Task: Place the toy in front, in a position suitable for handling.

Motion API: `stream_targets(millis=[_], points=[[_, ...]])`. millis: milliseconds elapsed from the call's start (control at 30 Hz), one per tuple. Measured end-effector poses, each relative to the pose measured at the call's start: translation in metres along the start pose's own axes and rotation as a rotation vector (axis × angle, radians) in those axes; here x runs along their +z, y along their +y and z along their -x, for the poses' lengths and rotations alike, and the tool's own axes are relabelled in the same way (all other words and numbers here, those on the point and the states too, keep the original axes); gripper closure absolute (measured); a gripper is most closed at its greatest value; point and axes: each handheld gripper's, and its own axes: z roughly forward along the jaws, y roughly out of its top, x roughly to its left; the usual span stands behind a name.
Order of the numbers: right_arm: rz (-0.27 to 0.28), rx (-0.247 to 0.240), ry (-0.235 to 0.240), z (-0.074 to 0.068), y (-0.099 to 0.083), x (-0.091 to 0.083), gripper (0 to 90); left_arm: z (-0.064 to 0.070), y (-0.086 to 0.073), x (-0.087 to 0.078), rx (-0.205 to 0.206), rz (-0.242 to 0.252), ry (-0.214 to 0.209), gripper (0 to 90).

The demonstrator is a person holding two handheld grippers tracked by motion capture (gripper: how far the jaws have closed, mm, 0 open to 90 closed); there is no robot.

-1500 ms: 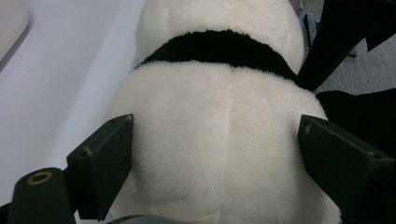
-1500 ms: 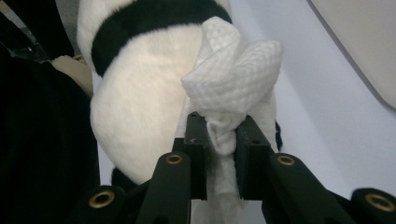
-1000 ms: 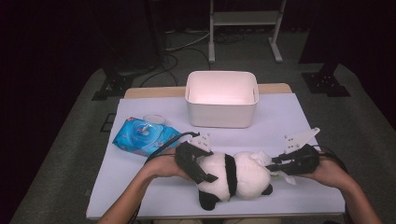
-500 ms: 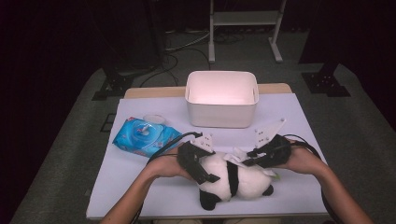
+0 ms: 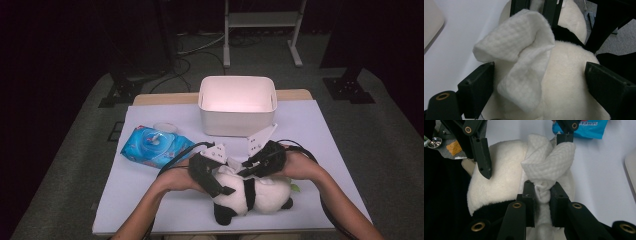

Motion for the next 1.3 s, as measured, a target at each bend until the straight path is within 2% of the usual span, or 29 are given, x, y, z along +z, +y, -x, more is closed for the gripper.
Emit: stream_targets(millis=[167,267,400,467,567,733,933,1300], points=[[-0.009,0.025,-0.002,0.001,-0.004,-0.005,76.3,0.0,-0.002,-0.007,0.021,0.025,0.011,11.3],[-0.03,0.049,-0.01,0.002,-0.012,-0.009,76.3,0.0,-0.006,-0.012,0.015,0.037,0.009,11.3],[-0.03,0.081,-0.017,0.003,-0.021,-0.016,76.2,-0.001,-0.009,-0.019,0.0,0.053,0.013,11.4],[-0.025,0.089,-0.011,0.003,-0.022,-0.017,76.2,-0.002,-0.011,-0.02,0.002,0.044,0.008,11.4],[-0.03,0.065,-0.016,0.002,-0.016,-0.014,76.3,-0.004,-0.014,-0.019,-0.005,0.05,0.002,11.4],[-0.045,0.025,-0.001,0.002,0.002,-0.007,76.3,-0.009,-0.017,-0.016,-0.043,0.081,-0.006,11.4],[-0.049,-0.015,0.042,0.004,0.025,0.008,76.3,-0.008,-0.016,-0.013,-0.047,0.085,-0.004,11.5],[-0.052,-0.057,0.075,0.006,0.047,0.023,76.2,-0.007,-0.014,-0.012,-0.034,0.07,-0.002,11.5]])
